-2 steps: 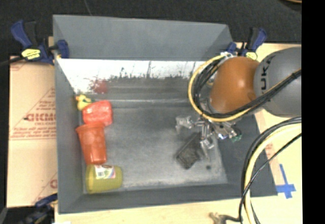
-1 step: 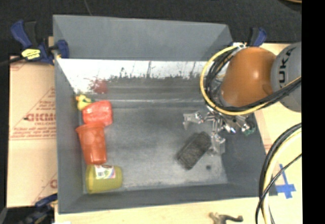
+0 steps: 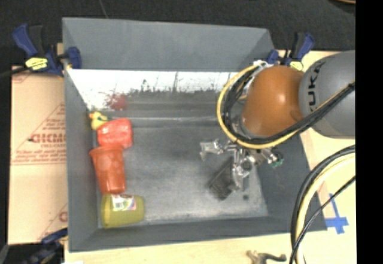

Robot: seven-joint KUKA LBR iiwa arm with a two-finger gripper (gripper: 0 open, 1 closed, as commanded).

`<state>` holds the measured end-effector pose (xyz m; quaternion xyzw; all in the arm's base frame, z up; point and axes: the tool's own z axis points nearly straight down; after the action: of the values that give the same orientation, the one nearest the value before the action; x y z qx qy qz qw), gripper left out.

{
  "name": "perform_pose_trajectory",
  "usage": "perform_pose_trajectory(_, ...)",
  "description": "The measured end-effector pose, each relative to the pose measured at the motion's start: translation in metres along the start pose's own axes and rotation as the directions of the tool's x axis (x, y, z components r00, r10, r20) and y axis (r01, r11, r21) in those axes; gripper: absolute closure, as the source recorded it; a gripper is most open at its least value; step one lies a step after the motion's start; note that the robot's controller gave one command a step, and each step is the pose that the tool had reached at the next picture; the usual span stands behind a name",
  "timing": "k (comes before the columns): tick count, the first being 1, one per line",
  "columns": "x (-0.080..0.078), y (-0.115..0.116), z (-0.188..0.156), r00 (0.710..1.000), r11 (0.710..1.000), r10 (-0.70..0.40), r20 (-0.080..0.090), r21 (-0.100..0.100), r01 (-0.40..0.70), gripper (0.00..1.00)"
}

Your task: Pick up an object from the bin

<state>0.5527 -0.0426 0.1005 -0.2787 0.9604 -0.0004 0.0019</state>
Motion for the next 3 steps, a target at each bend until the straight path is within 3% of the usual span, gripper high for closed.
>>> perform_pose_trajectory(1,-0.005,-0.008,0.029,0.976,0.976,-0.219,-0.001,0.006,0.219,0.00)
perform_pose_trajectory(2,0.014,-0.016,0.028,0.975,0.975,-0.221,0.001,0.003,0.221,1.00)
perform_pose_trajectory(3,0.014,-0.016,0.028,0.975,0.975,-0.221,0.001,0.003,0.221,1.00)
